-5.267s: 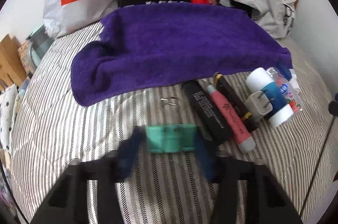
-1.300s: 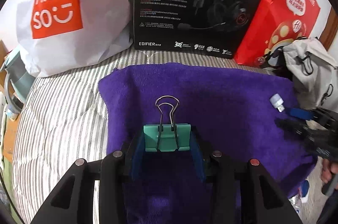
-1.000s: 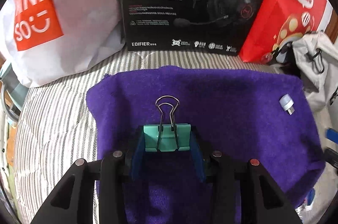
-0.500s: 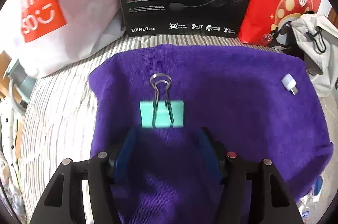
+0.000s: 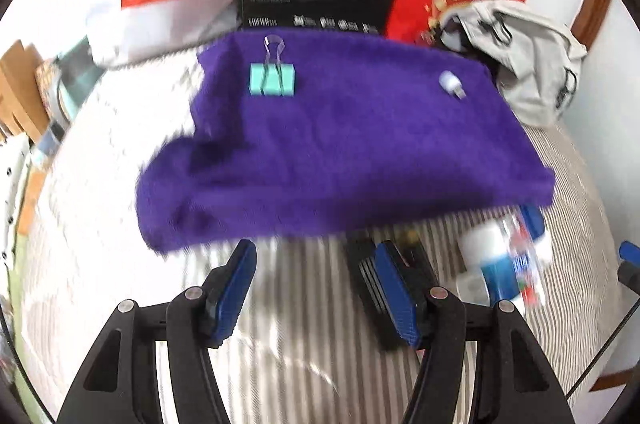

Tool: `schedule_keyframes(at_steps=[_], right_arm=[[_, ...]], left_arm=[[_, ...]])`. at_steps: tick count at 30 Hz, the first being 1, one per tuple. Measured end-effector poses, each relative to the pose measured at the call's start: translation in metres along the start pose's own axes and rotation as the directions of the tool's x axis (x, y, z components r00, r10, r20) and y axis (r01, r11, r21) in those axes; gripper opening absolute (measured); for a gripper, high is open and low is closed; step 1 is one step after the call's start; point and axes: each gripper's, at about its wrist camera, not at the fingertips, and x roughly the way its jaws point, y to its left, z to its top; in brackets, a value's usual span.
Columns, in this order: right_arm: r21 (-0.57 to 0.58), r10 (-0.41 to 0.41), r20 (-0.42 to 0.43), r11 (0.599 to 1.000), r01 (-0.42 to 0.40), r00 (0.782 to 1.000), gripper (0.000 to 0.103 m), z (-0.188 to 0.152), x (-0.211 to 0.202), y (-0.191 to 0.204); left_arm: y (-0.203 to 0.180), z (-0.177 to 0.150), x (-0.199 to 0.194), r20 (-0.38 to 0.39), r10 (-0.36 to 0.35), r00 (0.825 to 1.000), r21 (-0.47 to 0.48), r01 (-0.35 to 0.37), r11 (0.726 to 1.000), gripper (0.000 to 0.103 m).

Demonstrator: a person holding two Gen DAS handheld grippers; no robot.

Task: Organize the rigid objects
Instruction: 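Lower the teal clip onto the purple towel and open the left gripper, then grasp the black rectangular case with the left gripper while the right gripper grasps the white labelled bottle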

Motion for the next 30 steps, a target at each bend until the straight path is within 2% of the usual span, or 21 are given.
schedule_keyframes(at_steps=[3,7,10,12,15,19,26,30], right_arm=[[-0.013,0.003,-0.009,1.000,-0.003,1.000,0.057,-0.009,-0.003,0.005],[-0.032,-0.005,-0.023,0.999,0.005,1.000,0.057,-0.024,-0.009,0.010],[-0.026,-0.020,-0.017,0.999,0.020,1.000,0.057,-0.029,-0.014,0.007],[-0.012,-0.018,-0.019,1.000,0.017,1.000,0.057,-0.030,-0.015,0.003],[-0.004,-0.019,-0.016,1.000,0.019,1.000,0.057,-0.031,-0.017,0.001],[-0.013,-0.017,-0.024,1.000,0.017,1.000,0.057,-0.034,-0.014,0.001],[-0.019,-0.004,-0.051,1.000,0.003,0.999,0.057,-0.037,-0.002,0.003],[-0.024,-0.001,-0.064,1.000,0.000,0.998,0.057,-0.038,0.003,0.005]], left_arm=[[-0.001,-0.008,0.004,-0.009,-0.002,1.000,-0.004,0.002,1.000,0.060],[-0.004,0.001,0.021,-0.016,0.055,0.998,0.006,-0.054,0.999,0.060],[-0.011,0.003,0.029,-0.027,0.029,0.999,0.025,-0.028,0.999,0.061],[-0.013,0.002,0.031,-0.026,0.041,0.999,0.034,-0.040,0.999,0.064],[-0.012,0.000,0.028,-0.020,0.054,0.998,0.024,-0.054,0.998,0.064],[-0.012,-0.011,0.019,-0.021,0.090,0.996,0.065,-0.088,0.994,0.064],[-0.014,-0.027,0.013,-0.061,0.040,0.997,0.037,-0.038,0.999,0.062],[-0.025,-0.034,0.012,-0.042,0.095,0.995,0.091,-0.091,0.992,0.064]])
